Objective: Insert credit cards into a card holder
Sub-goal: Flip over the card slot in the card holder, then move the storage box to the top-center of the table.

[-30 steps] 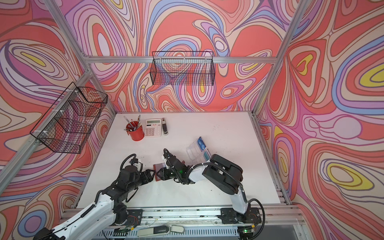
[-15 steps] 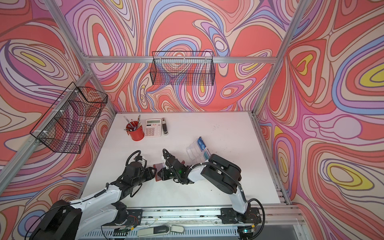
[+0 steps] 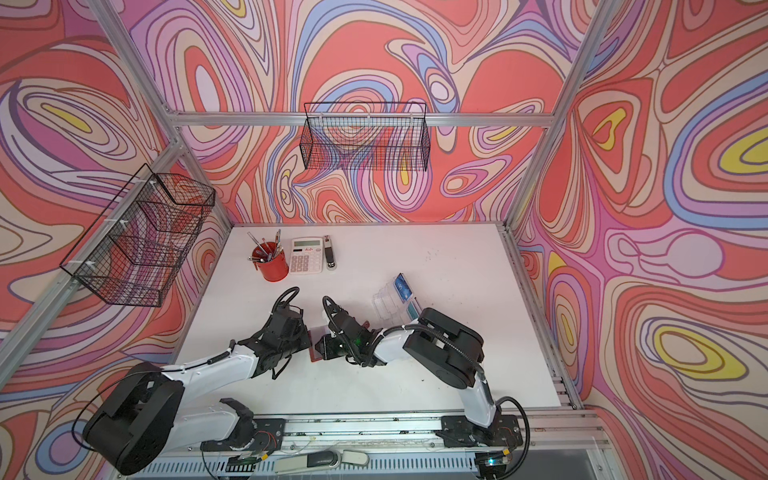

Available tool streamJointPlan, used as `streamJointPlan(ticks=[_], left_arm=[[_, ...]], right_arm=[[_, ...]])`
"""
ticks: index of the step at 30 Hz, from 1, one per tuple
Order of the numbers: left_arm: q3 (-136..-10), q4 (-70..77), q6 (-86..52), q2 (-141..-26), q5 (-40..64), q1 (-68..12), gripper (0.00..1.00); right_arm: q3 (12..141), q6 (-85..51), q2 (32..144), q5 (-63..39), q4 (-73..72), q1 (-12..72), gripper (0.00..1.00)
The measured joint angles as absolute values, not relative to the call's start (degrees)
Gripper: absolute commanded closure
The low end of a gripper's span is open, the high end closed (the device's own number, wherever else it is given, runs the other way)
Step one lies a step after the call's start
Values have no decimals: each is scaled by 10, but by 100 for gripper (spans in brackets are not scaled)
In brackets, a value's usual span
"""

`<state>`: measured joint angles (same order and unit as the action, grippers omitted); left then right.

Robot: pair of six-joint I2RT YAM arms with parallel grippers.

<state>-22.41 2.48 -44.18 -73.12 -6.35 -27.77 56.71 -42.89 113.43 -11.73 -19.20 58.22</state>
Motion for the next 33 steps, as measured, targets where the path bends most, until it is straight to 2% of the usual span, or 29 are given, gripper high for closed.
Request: streamJointPlan(ticks=[4, 10, 12, 13, 14, 15, 17, 18, 20, 23, 26, 33], left_arm=[[-223, 23, -442, -727, -67, -278, 79], [-200, -29, -435, -661, -63, -278, 79], [-203, -74, -433, -626, -63, -278, 77], [-209, -102, -432, -604, -64, -278, 76], [-219, -131, -431, -581, -66, -278, 75], [-232, -160, -431, -561, -71, -278, 73], [-277, -226, -428, -517, -87, -278, 67], [-302, -253, -425, -499, -97, -278, 64], [-353, -296, -418, -457, -124, -278, 56], [-378, -328, -408, -408, -181, -278, 53], [-355, -351, -393, -390, -222, -278, 49], [-314, -364, -353, -355, -213, -278, 38]], right_arm=[[594, -410, 1083, -77, -104, 582, 79], [682, -382, 942, 64, 86, 574, 50], [722, -367, 903, 113, 148, 556, 43], [746, -357, 891, 137, 178, 541, 36], [775, -340, 884, 165, 210, 521, 35], [802, -327, 884, 187, 236, 501, 37], [856, -289, 897, 216, 286, 453, 50], [882, -273, 910, 217, 308, 427, 52], [919, -250, 940, 190, 340, 366, 51], [898, -234, 965, 76, 345, 277, 53], [869, -223, 985, 8, 361, 217, 53], [813, -203, 990, -35, 364, 206, 52]])
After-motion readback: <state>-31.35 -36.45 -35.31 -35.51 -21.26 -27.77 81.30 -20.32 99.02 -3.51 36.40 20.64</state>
